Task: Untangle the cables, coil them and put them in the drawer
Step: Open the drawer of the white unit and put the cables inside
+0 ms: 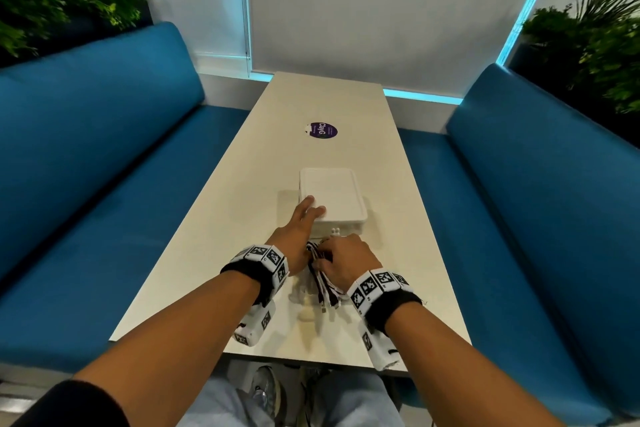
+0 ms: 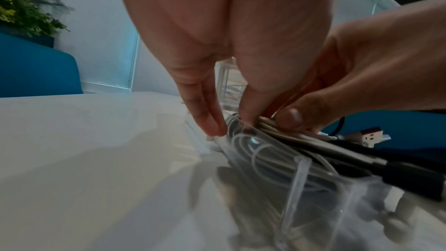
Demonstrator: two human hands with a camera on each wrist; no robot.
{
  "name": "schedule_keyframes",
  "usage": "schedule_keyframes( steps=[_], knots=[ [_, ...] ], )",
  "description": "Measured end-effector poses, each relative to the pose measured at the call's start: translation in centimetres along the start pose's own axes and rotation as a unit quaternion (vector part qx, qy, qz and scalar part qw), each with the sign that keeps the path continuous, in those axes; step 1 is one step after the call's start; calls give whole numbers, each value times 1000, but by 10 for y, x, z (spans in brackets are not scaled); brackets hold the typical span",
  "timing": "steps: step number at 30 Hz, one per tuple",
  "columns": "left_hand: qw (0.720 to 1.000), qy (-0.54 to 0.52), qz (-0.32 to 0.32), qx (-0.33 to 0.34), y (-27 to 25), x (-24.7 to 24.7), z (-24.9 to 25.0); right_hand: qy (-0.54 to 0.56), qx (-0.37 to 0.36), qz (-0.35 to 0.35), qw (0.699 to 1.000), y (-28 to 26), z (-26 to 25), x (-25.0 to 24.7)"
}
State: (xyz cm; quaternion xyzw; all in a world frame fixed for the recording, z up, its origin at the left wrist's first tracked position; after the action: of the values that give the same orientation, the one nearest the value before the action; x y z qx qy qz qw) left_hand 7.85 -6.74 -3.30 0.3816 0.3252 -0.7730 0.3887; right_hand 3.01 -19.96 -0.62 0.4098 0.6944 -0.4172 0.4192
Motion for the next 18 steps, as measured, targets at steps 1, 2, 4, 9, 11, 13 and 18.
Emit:
schedule_keyframes(
  steps=[1,2,4,9,11,13,18],
  knots=[
    [1000,-6,0,5,0,1,0,-5,8,6,1000,2,-2,2],
    [1000,-10,2,8,0,2,-1,-13,19,19,1000,4,-5,3],
    [1000,-18,6,13,0,5,-5,-50,47,33,997,7,-15,5],
    [1000,-26,8,13,1,5,-3,-62,69,42,995,14,-25,-3],
    [999,-28,9,20,2,4,-2,-39,54,47,997,11,-21,-4],
    [999,-28,13,24,3,3,-2,-8,47,85,995,3,-12,-9],
    [1000,-19,7,10,4,3,-1,23,140,121,982,-11,32,-16]
  ],
)
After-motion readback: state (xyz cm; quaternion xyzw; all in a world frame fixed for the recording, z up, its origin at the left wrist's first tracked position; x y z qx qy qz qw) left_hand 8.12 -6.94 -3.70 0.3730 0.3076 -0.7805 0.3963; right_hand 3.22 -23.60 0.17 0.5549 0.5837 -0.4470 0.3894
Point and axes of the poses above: each hand's wrist, its own y-axis towards the middle knuckle, its own x-axis out of the palm, z = x × y, the point moved 3 cm from there along y, towards the middle knuckle, and after that the axes turned 14 degrees about -z, right-handed, at the moved point
